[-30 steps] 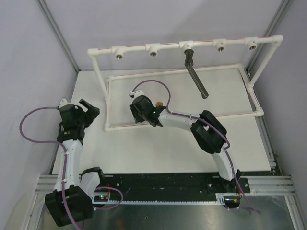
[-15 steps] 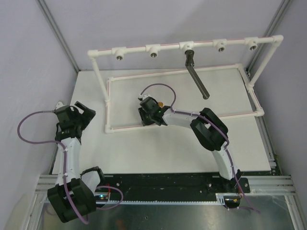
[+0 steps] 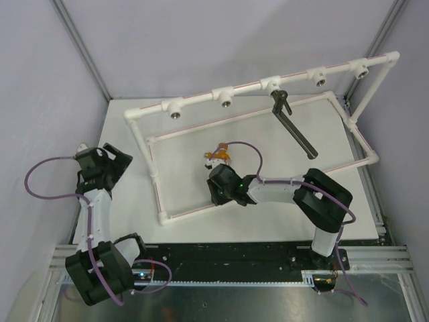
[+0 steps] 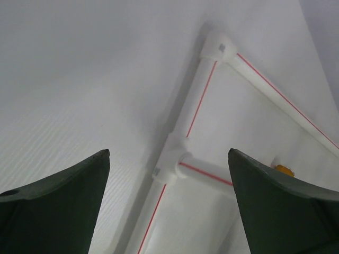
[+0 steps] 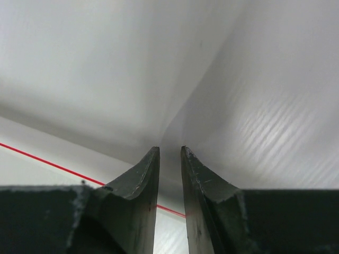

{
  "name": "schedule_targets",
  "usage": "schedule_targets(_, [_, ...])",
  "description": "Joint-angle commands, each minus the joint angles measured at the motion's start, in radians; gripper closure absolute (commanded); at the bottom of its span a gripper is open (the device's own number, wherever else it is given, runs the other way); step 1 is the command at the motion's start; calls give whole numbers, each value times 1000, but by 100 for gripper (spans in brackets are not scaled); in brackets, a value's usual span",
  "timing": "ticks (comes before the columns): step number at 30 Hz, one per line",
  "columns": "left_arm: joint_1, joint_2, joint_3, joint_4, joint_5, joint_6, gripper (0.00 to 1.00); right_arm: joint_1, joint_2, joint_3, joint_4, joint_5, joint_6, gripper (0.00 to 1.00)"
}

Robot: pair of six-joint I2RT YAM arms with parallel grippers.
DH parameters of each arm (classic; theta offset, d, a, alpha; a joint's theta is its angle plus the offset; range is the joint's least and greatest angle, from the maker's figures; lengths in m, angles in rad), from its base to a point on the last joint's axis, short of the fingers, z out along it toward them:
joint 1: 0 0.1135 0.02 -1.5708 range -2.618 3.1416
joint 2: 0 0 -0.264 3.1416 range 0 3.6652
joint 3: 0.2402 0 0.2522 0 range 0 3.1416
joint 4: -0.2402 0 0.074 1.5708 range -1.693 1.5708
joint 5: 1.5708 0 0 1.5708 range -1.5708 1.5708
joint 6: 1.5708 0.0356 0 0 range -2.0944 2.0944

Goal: Install the water faucets
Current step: Move the adaptor to the center of the board.

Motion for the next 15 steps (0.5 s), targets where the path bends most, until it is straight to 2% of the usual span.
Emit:
schedule_targets(1, [9, 3, 52, 8, 88, 14, 4, 45, -45, -156, -201, -74, 85, 73])
schedule_targets(7, [-31, -20, 58, 33, 222, 39, 6, 61, -177, -283, -227, -47, 134, 74])
schedule_targets(15, [-134, -160, 0, 39, 373, 39, 9, 62, -293, -365, -290, -34, 154, 77])
